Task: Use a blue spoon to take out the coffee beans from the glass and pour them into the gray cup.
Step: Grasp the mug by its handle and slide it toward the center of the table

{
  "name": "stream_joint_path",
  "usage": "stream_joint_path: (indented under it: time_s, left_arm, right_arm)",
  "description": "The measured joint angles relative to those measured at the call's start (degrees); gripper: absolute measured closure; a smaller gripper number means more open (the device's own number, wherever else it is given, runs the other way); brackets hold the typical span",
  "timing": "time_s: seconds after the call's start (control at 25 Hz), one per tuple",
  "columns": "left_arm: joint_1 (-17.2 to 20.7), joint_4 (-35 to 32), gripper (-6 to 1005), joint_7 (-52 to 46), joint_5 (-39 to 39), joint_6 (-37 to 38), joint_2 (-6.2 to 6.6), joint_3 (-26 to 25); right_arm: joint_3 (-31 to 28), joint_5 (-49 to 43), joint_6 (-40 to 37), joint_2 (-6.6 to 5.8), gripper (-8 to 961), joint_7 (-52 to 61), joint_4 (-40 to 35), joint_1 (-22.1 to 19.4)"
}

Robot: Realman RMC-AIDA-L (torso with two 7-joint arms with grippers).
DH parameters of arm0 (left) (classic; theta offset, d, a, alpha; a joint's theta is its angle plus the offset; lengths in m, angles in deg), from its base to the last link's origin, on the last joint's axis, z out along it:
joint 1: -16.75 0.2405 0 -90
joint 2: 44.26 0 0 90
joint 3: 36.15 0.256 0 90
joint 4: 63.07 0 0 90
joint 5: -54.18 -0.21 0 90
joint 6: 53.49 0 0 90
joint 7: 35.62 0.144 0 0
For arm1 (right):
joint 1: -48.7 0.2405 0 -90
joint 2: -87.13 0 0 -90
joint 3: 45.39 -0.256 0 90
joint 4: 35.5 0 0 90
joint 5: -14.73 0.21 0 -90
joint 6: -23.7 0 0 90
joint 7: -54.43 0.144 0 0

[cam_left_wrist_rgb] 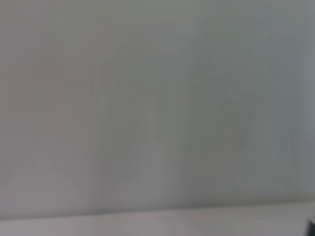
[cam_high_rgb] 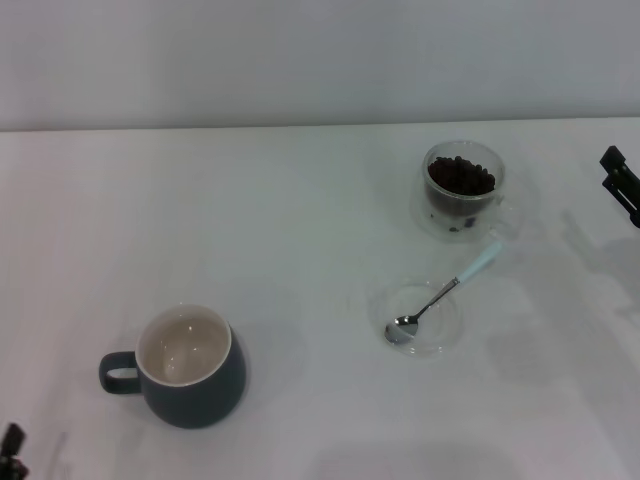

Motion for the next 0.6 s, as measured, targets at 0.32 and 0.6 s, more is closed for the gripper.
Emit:
stream_joint_path:
  time_s: [0.32,0.6]
  left_arm:
    - [-4.8,0.1,199,1.2,-3.9,-5.8,-0.08,0.0]
    - [-8.8,-0.1,199,1.1,-6.2,-11.1,-0.17,0.0]
  right_arm:
    - [0.2,0.0,0.0,0.00,109,0.0,0.2,0.6]
    - [0.0,0.0,0.0,0.00,109,0.0,0.7,0.6]
